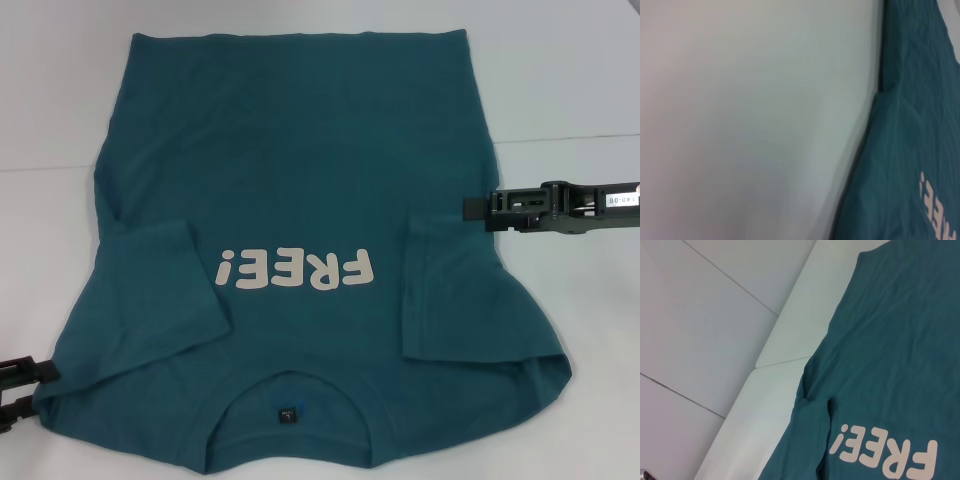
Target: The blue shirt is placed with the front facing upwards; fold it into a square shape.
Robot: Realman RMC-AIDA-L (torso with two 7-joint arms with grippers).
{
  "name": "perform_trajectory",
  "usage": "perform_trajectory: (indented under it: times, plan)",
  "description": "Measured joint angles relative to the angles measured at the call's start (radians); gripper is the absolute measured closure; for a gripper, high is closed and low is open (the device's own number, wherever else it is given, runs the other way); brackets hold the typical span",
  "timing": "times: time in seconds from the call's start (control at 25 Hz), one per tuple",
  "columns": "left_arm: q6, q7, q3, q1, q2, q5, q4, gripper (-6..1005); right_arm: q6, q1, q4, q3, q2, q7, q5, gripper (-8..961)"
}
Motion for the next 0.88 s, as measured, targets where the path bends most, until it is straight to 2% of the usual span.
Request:
perform_trajectory:
  times: [0.56, 0.88]
  plan:
    - [-0.009, 0.003, -0.003, 0.002, 0.000, 0.006, 0.006, 419, 0.000, -0.006, 0.000, 0.009, 0.000, 0.000, 0.000, 193]
    - [-0.052, 0.002, 0.042, -0.010, 0.000, 0.005, -0.001, 419, 0.000, -0.006, 0.000, 0.010, 0.000, 0.000, -0.001, 192]
